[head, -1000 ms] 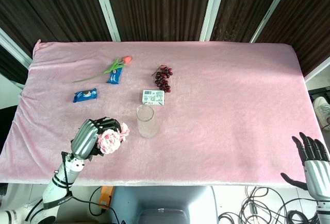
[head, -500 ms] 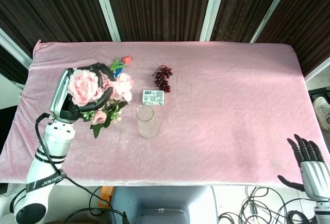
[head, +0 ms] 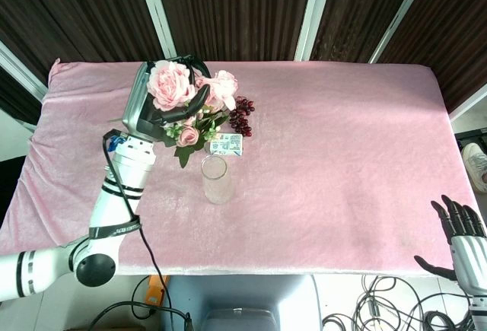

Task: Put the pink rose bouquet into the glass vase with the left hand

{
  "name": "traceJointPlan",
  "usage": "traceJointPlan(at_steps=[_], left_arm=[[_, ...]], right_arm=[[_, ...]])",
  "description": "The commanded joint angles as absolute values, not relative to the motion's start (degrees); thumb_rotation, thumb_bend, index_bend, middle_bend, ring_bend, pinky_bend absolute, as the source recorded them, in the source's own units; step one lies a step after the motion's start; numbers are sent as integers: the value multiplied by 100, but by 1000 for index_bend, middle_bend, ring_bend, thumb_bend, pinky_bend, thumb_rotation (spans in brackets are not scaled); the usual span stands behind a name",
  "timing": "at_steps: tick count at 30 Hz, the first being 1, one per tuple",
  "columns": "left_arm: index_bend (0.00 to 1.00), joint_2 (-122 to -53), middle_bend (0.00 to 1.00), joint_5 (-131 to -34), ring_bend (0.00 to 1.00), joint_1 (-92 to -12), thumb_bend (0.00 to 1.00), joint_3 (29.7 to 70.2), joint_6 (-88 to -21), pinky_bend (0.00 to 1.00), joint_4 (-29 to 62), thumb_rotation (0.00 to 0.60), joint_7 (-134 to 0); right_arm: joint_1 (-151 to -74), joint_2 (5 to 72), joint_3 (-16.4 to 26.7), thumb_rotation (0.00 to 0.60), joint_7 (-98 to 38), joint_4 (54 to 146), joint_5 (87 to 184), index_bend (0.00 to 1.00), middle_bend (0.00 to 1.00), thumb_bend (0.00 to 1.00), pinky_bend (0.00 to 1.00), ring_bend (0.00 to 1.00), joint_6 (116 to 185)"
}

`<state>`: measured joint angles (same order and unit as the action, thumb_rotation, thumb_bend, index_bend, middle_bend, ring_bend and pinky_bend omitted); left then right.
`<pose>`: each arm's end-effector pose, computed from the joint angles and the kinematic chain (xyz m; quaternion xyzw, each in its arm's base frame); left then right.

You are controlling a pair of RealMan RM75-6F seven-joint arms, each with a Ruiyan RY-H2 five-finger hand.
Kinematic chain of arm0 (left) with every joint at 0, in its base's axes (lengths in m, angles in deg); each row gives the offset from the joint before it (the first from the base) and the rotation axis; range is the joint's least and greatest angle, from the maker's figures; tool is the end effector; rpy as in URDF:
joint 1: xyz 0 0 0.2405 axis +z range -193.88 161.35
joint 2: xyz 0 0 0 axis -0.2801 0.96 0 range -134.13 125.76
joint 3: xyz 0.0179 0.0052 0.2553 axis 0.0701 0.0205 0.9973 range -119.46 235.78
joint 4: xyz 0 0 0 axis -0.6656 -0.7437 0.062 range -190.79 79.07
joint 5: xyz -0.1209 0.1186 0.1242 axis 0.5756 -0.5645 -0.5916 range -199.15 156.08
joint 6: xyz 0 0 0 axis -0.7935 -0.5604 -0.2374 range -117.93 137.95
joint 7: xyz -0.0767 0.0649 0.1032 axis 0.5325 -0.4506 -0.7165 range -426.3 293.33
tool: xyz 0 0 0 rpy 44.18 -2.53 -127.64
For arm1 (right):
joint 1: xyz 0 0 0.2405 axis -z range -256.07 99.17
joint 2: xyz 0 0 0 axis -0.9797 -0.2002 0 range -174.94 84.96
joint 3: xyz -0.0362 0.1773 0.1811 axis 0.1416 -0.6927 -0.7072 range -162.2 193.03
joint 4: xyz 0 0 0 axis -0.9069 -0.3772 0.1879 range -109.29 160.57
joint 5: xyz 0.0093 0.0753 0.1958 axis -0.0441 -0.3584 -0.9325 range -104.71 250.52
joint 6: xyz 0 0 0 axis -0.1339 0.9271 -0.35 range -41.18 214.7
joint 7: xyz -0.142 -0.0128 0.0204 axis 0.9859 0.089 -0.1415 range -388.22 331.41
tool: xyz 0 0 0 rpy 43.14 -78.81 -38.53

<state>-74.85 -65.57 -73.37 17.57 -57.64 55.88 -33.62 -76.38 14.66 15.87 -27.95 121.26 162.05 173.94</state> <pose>0.0587 0.3758 0.1774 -0.3409 -0.5677 -0.7490 0.0213 -0.3191 -0.1306 0.1727 0.5957 -0.4096 0.3482 0.5968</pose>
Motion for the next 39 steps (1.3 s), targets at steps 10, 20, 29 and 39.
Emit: traceJointPlan(at_steps=[10,20,29,39], left_arm=[[810,-7972,813,-6481,723,-7286,491,1909,-5670,816,5078,600,-3599],[811,-8144,814,-6472,723,-7173,491,1848,-5594,816,5210,600,-3624],[815,-8421,818,-6296,723,-7241,485,1770,-5657,816,5133,600,-3828],[819,-8744,822,-6571,720,-7189,483,2007,-5434,813,4865,600,-3794]], right_arm=[[-7664,1457,1538,600,-2786,12140,16095,0,0,176,0,0,17341],[-7704,1481,1493,600,-2718,12156,15992,0,0,176,0,0,17271],[-7720,1463,1495,600,-2741,12165,15996,0,0,176,0,0,17251],[-7713,1462,1502,600,-2748,12160,16017,0,0,176,0,0,17278]])
